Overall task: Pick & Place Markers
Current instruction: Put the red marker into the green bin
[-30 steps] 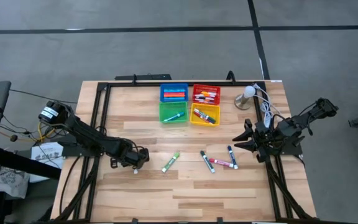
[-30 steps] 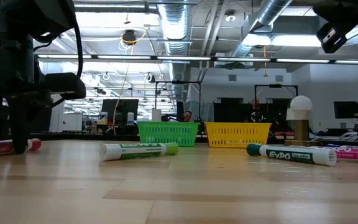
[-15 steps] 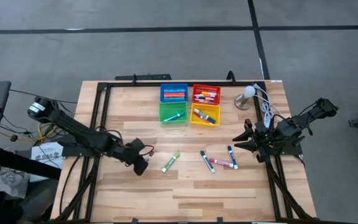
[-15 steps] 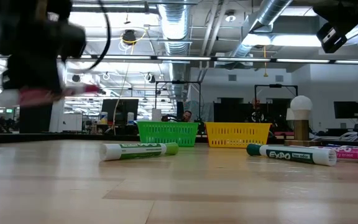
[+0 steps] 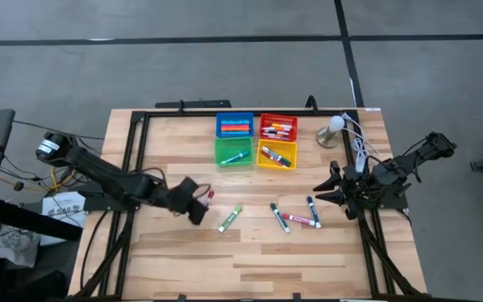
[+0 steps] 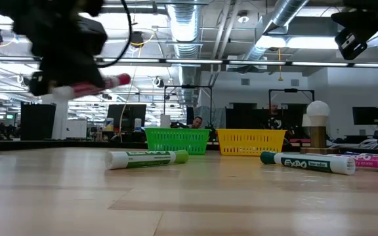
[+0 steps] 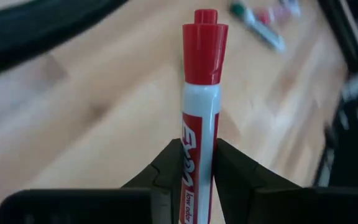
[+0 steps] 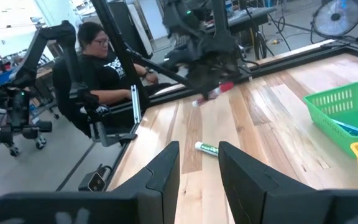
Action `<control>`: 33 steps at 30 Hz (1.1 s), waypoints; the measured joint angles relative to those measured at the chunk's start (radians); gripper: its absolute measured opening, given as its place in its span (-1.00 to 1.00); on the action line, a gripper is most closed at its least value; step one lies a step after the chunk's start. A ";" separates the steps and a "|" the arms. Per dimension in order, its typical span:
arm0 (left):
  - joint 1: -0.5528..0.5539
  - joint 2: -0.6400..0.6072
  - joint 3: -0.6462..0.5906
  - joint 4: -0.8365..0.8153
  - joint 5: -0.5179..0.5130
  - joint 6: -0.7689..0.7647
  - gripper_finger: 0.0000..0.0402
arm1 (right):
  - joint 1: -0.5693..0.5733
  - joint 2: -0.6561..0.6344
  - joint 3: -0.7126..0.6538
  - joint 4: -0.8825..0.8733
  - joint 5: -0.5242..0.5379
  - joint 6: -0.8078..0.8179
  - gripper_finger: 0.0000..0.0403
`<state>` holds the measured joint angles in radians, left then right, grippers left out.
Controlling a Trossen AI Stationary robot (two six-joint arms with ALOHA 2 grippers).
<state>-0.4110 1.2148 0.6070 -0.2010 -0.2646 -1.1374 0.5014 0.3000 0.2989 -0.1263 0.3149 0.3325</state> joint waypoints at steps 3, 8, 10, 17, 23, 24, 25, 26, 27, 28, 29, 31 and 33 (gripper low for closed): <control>0.084 0.014 0.026 0.006 -0.006 0.021 -0.65 | 0.000 0.000 0.000 -0.001 0.000 0.000 -0.49; 0.242 0.056 0.138 0.020 -0.006 0.291 -0.65 | 0.000 0.000 0.000 -0.001 0.000 0.000 -0.49; 0.301 0.089 0.200 0.030 -0.004 0.413 -0.65 | 0.000 0.000 0.000 -0.005 0.000 0.000 -0.49; 0.476 0.220 0.399 0.033 -0.002 0.803 -0.65 | 0.000 0.000 0.000 -0.003 0.000 0.000 -0.49; 0.552 0.324 0.514 0.020 0.059 1.055 -0.65 | 0.000 0.000 0.000 -0.002 0.000 0.000 -0.49; 0.563 0.341 0.525 0.025 0.083 1.077 -0.65 | 0.000 0.000 0.000 -0.002 0.000 0.000 -0.49; 0.573 0.356 0.529 0.026 0.096 1.097 -0.65 | 0.000 0.000 0.000 -0.002 0.000 0.000 -0.49; 0.583 0.369 0.531 0.019 0.106 1.118 -0.65 | 0.000 0.000 0.000 -0.002 0.000 0.000 -0.49; 0.591 0.383 0.532 0.019 0.108 1.138 -0.65 | 0.000 0.000 0.000 -0.001 0.000 0.000 -0.49; 0.600 0.399 0.533 0.020 0.109 1.160 -0.65 | 0.000 0.000 0.000 -0.001 0.000 0.000 -0.49; 0.611 0.412 0.533 0.018 0.110 1.178 -0.65 | 0.000 0.000 0.000 -0.001 0.000 0.000 -0.49; 0.634 0.441 0.533 0.019 0.128 1.209 -0.65 | 0.000 0.000 0.000 -0.001 0.000 0.000 -0.49; 0.661 0.471 0.533 0.019 0.147 1.233 -0.65 | 0.000 0.000 0.000 -0.001 0.000 0.000 -0.49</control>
<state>0.2503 1.6860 1.1397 -0.1816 -0.1175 0.0958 0.5014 0.2996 0.2990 -0.1274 0.3153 0.3328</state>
